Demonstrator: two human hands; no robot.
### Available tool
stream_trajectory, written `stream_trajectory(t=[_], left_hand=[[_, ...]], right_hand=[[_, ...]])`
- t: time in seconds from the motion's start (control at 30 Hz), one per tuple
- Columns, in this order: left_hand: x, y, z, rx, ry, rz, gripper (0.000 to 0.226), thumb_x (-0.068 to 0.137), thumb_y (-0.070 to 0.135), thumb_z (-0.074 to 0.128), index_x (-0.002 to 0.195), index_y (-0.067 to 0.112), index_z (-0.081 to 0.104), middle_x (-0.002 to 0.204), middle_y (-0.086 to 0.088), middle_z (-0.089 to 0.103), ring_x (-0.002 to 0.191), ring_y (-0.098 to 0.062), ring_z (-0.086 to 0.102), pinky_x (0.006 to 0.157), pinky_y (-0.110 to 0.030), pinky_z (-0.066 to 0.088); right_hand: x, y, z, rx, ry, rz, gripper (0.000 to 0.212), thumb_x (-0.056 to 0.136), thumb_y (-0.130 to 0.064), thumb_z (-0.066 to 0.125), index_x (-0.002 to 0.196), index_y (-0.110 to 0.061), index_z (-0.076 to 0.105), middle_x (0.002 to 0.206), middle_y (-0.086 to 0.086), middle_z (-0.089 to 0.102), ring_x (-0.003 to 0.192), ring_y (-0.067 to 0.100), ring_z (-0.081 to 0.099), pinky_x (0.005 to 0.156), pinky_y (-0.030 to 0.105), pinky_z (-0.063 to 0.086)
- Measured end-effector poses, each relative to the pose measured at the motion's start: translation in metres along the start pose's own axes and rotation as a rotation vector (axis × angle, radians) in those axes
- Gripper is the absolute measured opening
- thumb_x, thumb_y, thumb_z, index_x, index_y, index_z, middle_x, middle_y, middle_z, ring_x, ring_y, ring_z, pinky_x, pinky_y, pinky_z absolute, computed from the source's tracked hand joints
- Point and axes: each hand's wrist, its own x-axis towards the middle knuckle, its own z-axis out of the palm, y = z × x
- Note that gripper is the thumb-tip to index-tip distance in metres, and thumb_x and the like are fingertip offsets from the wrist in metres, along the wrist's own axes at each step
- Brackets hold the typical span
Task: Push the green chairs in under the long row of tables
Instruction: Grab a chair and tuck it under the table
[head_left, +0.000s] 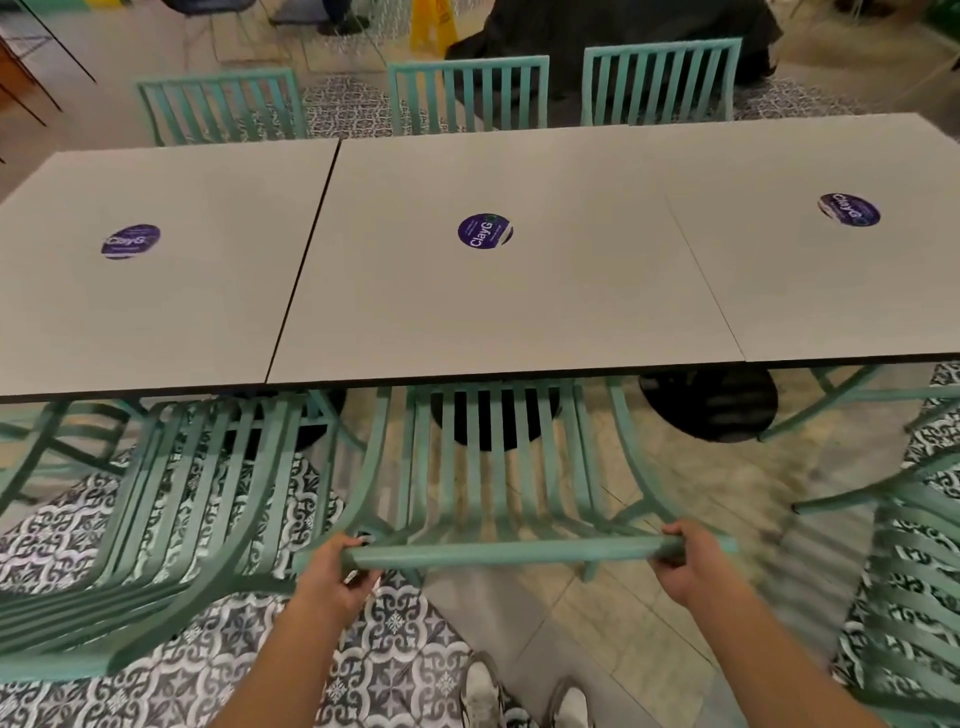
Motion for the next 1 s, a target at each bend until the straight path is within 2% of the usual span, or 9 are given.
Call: stream_trajectory(t=[0.2,0.37,0.43,0.5,0.7,0.8,0.93,1.0], left_hand=[[0.005,0.004,0.013,-0.032,-0.004,0.001,0.008,0.091,0.002,0.056,0.095,0.004,0.049,0.101,-0.021,0.052,0.1,-0.036,0.054,0.085,-0.042,0.051],[0.01,0.006,0.021,-0.044,-0.009,0.004,0.009,0.09,0.002,0.056,0.094,0.003,0.048,0.116,-0.022,0.05,0.107,-0.036,0.053,0.099,-0.045,0.048],[0.013,0.005,0.024,-0.042,-0.002,0.01,0.009,0.089,0.001,0.056,0.092,0.003,0.047,0.114,-0.022,0.05,0.107,-0.036,0.052,0.098,-0.044,0.049],[0.015,0.004,0.025,-0.048,0.003,0.012,0.009,0.09,0.001,0.055,0.09,0.004,0.047,0.107,-0.021,0.051,0.106,-0.036,0.052,0.096,-0.044,0.049],[0.016,0.003,0.025,-0.05,0.008,0.016,0.009,0.09,0.002,0.056,0.091,0.004,0.047,0.111,-0.023,0.048,0.107,-0.037,0.051,0.098,-0.044,0.049],[0.016,0.002,0.025,-0.038,0.006,0.02,0.008,0.091,0.003,0.056,0.092,0.004,0.049,0.115,-0.022,0.048,0.106,-0.037,0.051,0.096,-0.044,0.049],[0.014,0.001,0.023,-0.031,-0.01,0.011,0.011,0.09,0.004,0.057,0.099,0.005,0.051,0.107,-0.023,0.051,0.106,-0.037,0.054,0.088,-0.044,0.052],[0.012,0.0,0.024,-0.033,-0.009,0.013,0.009,0.091,0.004,0.057,0.097,0.005,0.05,0.103,-0.022,0.05,0.104,-0.037,0.054,0.088,-0.043,0.052]], right_hand=[[0.003,-0.011,0.008,0.006,-0.004,-0.024,0.014,0.088,0.005,0.045,0.079,-0.006,0.041,0.087,0.012,0.043,0.075,0.023,0.048,0.062,0.033,0.046],[0.006,-0.02,0.013,0.021,-0.01,-0.018,0.013,0.088,0.005,0.046,0.082,-0.007,0.042,0.089,0.013,0.044,0.078,0.025,0.049,0.076,0.034,0.049],[0.006,-0.022,0.015,0.015,-0.002,-0.018,0.013,0.088,0.005,0.045,0.082,-0.006,0.042,0.088,0.013,0.044,0.077,0.025,0.049,0.085,0.031,0.045],[0.008,-0.023,0.015,0.011,0.005,-0.012,0.013,0.088,0.005,0.044,0.082,-0.007,0.042,0.088,0.012,0.043,0.077,0.025,0.049,0.088,0.031,0.043],[0.013,-0.024,0.015,0.021,0.01,0.0,0.014,0.086,0.005,0.045,0.082,-0.007,0.042,0.089,0.012,0.043,0.076,0.025,0.05,0.082,0.033,0.047],[0.012,-0.025,0.014,0.018,0.009,-0.003,0.014,0.086,0.005,0.046,0.084,-0.008,0.042,0.091,0.013,0.044,0.079,0.026,0.05,0.086,0.033,0.046],[0.006,-0.027,0.014,0.005,-0.001,-0.004,0.013,0.086,0.005,0.047,0.087,-0.007,0.042,0.093,0.014,0.044,0.08,0.028,0.05,0.085,0.033,0.046],[0.007,-0.028,0.013,-0.002,-0.002,-0.007,0.015,0.086,0.005,0.048,0.096,-0.005,0.044,0.096,0.015,0.045,0.082,0.028,0.051,0.084,0.031,0.046]])
